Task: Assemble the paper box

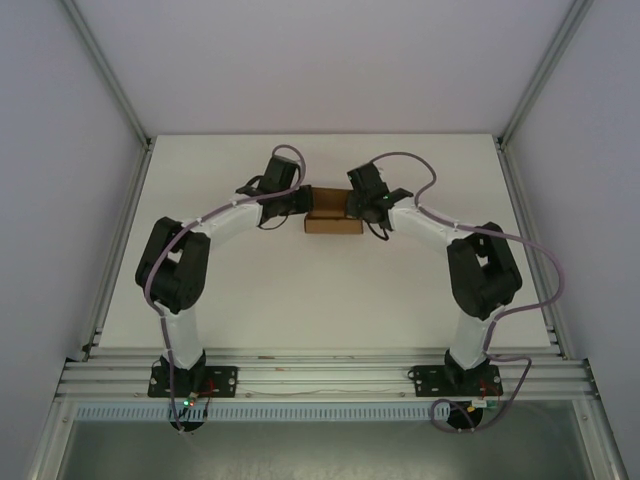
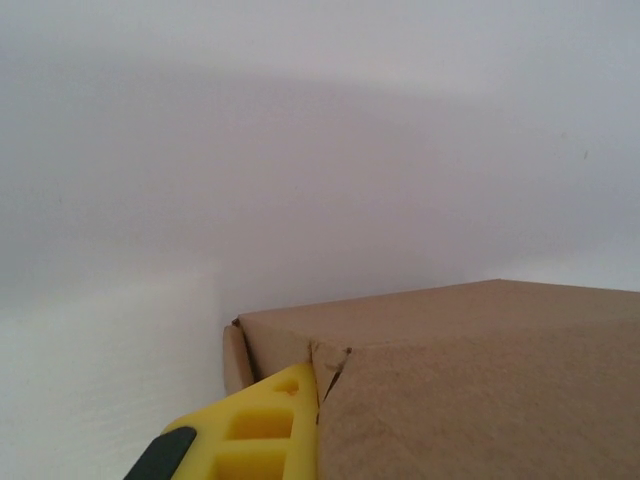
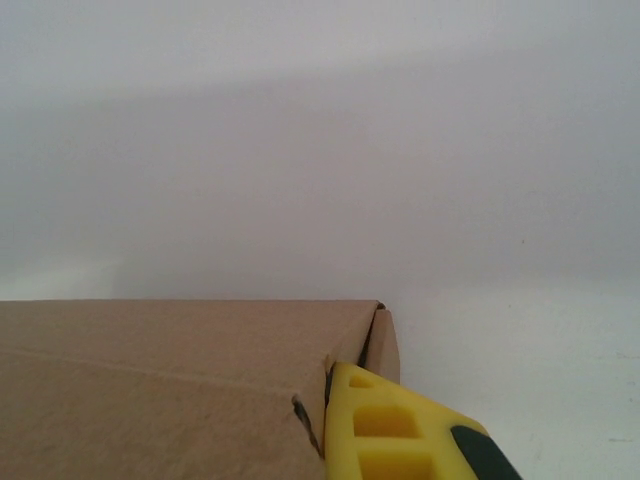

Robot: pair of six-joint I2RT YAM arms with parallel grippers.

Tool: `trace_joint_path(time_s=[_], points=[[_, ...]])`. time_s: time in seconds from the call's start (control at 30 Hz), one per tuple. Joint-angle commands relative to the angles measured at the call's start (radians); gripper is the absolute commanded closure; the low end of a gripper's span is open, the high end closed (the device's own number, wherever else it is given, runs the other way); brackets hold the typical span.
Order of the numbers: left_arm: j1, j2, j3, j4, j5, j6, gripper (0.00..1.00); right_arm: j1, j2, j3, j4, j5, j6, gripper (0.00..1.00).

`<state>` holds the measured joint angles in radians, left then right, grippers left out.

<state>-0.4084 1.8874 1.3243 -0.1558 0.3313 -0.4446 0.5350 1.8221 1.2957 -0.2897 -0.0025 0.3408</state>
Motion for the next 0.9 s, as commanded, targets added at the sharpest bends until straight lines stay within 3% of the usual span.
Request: trace_joint_path(time_s=[0.0,0.13,0.27,0.37,0.6,0.77,0.87], points=[[-0.027,-0.01,-0.04,0.032,0.019,-0.003,0.94,0.021,-0.029,-0.049,0.137,-0.031,0.026,0.97],[-0.04,-0.016,-0.048,0.016,0.022,0.018,0.94,0.032,-0.034,-0.053,0.155,-0.064,-0.013,0.97],[-0.053,-0.047,-0.099,0.034,0.057,0.049,0.9,0.049,-0.06,-0.113,0.172,-0.004,-0.072,0.97],[-0.053,-0.077,-0.148,0.082,0.127,0.021,0.84,0.056,-0.094,-0.174,0.194,0.042,-0.09,0.97],[-0.057,-0.1,-0.169,0.147,0.213,-0.045,0.84,0.102,-0.133,-0.26,0.288,0.105,-0.119,0.98],[-0.056,-0.12,-0.173,0.046,0.123,-0.01,0.78,0.155,-0.152,-0.306,0.334,0.238,-0.188,0.98],[-0.056,-0.166,-0.2,0.027,0.094,0.004,0.66,0.157,-0.161,-0.325,0.33,0.259,-0.191,0.98]])
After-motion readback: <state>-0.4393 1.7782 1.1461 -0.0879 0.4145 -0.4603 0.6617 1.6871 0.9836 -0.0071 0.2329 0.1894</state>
